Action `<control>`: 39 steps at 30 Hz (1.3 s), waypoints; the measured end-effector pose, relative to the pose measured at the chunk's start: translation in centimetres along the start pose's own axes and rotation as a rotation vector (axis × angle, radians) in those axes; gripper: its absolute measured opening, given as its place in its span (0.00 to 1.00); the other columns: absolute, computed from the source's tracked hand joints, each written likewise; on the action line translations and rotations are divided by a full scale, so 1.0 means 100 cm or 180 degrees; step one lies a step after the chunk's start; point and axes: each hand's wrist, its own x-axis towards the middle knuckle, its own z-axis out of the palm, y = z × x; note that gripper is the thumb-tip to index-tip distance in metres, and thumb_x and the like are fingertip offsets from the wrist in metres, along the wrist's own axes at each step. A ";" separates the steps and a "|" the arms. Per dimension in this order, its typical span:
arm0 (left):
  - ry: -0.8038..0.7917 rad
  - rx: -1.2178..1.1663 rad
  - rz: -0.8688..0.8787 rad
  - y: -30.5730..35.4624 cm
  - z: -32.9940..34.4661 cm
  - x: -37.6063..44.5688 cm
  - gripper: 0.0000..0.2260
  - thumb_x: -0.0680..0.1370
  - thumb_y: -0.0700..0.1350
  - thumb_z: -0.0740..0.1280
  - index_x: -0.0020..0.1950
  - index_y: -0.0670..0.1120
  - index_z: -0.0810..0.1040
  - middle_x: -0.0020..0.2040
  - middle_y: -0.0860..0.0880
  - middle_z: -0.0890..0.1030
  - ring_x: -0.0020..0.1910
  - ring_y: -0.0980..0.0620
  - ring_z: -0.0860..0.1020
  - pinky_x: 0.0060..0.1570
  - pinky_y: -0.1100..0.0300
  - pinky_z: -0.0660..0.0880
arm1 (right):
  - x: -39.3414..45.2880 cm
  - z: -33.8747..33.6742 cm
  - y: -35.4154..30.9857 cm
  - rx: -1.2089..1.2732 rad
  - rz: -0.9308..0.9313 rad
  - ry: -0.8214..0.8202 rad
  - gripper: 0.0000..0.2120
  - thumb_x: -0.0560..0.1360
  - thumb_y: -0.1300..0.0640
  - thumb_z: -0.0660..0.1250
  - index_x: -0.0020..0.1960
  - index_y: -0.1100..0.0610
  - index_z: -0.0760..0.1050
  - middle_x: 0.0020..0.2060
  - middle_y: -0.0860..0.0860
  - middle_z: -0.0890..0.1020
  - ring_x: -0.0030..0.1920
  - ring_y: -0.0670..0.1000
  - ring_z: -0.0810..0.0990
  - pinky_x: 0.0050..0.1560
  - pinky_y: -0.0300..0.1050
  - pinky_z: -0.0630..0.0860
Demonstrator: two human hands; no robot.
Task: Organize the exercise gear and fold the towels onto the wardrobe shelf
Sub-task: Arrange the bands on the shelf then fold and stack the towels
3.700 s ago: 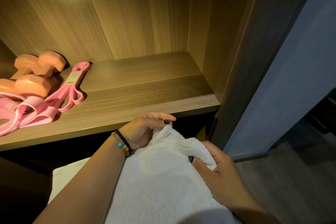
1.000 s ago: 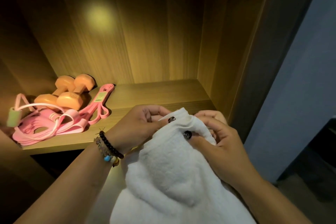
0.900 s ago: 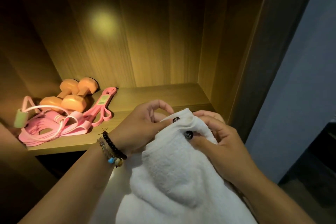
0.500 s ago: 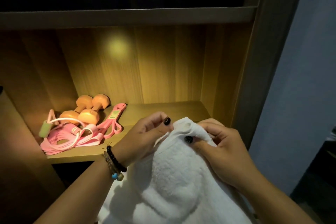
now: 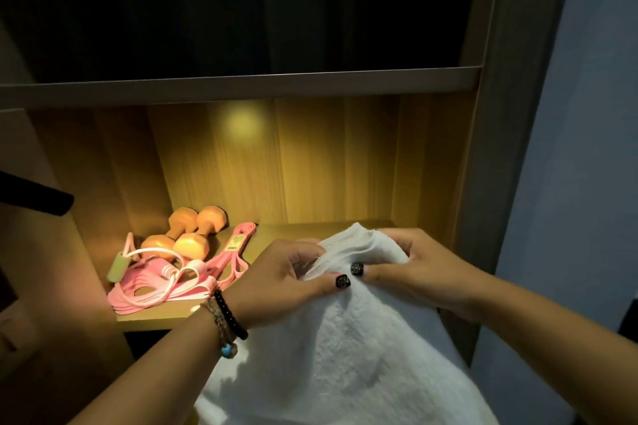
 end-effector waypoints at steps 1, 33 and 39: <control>0.0000 0.0120 0.0052 0.002 0.001 0.000 0.21 0.72 0.57 0.71 0.45 0.37 0.83 0.45 0.38 0.80 0.46 0.37 0.78 0.47 0.39 0.74 | 0.000 -0.001 -0.001 0.0112 0.0079 -0.0106 0.09 0.73 0.59 0.72 0.53 0.52 0.81 0.47 0.48 0.85 0.47 0.47 0.83 0.46 0.39 0.79; 0.0586 0.0989 -0.0004 0.005 0.012 -0.018 0.22 0.65 0.66 0.70 0.52 0.55 0.75 0.53 0.57 0.70 0.55 0.61 0.71 0.51 0.74 0.67 | 0.043 -0.072 -0.040 -0.3094 -0.2387 0.1373 0.11 0.72 0.62 0.72 0.54 0.62 0.79 0.49 0.58 0.79 0.46 0.57 0.78 0.41 0.56 0.81; 0.0957 -0.0285 -0.0594 -0.003 0.010 -0.017 0.11 0.80 0.57 0.61 0.61 0.60 0.71 0.50 0.62 0.80 0.41 0.56 0.80 0.37 0.67 0.75 | 0.029 -0.076 -0.029 -0.3252 -0.2651 0.1513 0.14 0.75 0.56 0.68 0.53 0.66 0.79 0.50 0.62 0.80 0.49 0.60 0.80 0.47 0.51 0.81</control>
